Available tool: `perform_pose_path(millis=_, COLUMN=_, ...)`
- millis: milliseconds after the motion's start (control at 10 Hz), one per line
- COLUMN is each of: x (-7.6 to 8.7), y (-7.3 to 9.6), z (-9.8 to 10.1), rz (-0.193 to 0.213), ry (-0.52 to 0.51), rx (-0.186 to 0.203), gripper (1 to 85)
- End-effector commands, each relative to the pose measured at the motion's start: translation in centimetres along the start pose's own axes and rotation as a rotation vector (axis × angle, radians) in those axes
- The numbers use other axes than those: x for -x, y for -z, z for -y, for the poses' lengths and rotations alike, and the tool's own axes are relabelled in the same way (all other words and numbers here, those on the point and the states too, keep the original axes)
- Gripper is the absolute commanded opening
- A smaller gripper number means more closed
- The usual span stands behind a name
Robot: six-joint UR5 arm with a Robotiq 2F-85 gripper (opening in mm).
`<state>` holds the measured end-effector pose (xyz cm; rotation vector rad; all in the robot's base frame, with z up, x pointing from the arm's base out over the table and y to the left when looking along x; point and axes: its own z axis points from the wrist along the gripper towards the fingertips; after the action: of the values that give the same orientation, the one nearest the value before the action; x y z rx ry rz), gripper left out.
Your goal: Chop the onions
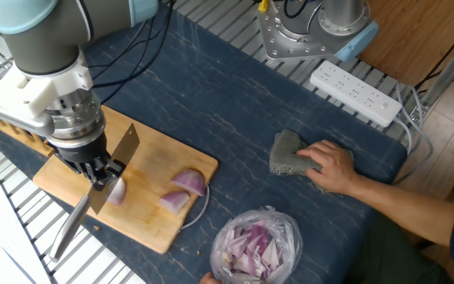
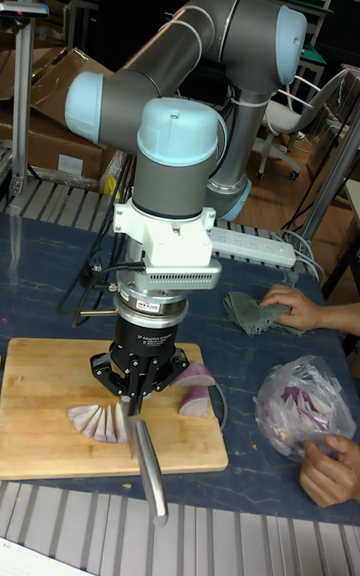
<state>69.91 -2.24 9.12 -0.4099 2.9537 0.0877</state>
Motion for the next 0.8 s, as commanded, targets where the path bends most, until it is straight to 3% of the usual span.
perform_pose_path(millis=0, x=0.14, y=0.02, z=-0.01, rz=0.008, ry=-0.004, rx=0.009, gripper=1.7)
perform_pose_path(millis=700, x=-0.10, y=-0.36, z=-0.14, rz=0.010, ry=-0.003, rx=0.011, gripper=1.7)
